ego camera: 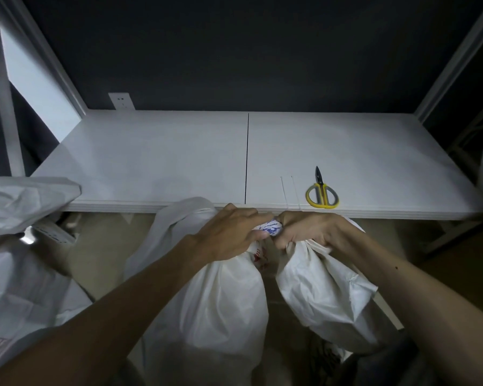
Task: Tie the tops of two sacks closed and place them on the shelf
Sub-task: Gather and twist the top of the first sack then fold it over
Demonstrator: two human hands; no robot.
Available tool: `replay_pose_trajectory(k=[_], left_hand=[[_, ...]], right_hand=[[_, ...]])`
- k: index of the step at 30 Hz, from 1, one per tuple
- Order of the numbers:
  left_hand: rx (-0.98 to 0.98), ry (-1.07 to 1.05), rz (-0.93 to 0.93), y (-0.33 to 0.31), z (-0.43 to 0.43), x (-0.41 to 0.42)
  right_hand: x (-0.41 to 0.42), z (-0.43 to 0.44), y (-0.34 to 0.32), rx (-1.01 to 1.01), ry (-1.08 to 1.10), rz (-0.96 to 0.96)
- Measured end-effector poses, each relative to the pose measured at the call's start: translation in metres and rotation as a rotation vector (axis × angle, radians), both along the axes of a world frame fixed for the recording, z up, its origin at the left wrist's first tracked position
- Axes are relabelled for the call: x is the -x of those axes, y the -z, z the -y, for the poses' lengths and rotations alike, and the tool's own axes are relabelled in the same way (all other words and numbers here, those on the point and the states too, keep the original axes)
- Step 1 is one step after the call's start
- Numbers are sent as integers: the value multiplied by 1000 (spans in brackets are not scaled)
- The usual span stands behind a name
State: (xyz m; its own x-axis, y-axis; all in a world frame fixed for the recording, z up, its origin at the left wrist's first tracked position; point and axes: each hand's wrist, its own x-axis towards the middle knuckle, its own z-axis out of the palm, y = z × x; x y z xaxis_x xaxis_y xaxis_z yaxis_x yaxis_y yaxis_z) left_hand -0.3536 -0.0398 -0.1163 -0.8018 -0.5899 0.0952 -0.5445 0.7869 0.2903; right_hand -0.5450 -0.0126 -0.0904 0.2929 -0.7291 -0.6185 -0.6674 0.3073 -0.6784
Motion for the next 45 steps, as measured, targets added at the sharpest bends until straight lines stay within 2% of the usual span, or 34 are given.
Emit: replay_pose_trajectory(k=[5, 8, 11, 14, 17, 19, 22, 23, 24, 25, 26, 28, 30, 34, 37, 41, 45], left_hand=[[295, 40, -21, 9, -4, -5], [355, 26, -65, 13, -11, -5], [228, 8, -76, 6, -14, -5], [68, -16, -37, -2, -11, -6], [36, -33, 17, -6, -9, -3], [-2, -38, 26, -4, -6, 1], [-100, -65, 22, -2, 2, 5], [-119, -71, 28, -1, 5, 6], [-121, -73, 41, 0, 8, 8], [-108, -75, 59, 1, 11, 10], [-94, -78, 79, 1, 13, 12], [-97, -99, 94, 2, 18, 16], [-120, -126, 102, 4, 25, 19], [-121, -142, 118, 14, 36, 24], [-127, -144, 135, 23, 42, 28], [-95, -126, 158, 29, 48, 32], [-75, -121, 177, 27, 53, 32]], right_hand=[[0, 2, -8, -57, 26, 19], [0, 0, -7, -59, -4, 20], [-2, -3, -8, -11, -36, -28], [-1, -4, -6, -14, -39, 156], [7, 0, -4, -60, 16, 302], [17, 5, 0, -142, 127, 433], [31, 19, 12, -275, 471, 682], [32, 23, 17, -276, 601, 707], [31, 28, 25, -238, 718, 667], [30, 32, 35, -146, 802, 536], [28, 38, 47, -8, 831, 317], [27, 52, 67, 273, 746, -101], [26, 64, 78, 382, 705, -257], [33, 83, 98, 423, 761, -411], [37, 89, 114, 372, 833, -382], [40, 93, 124, 365, 826, -372], [38, 99, 128, 439, 803, -509]])
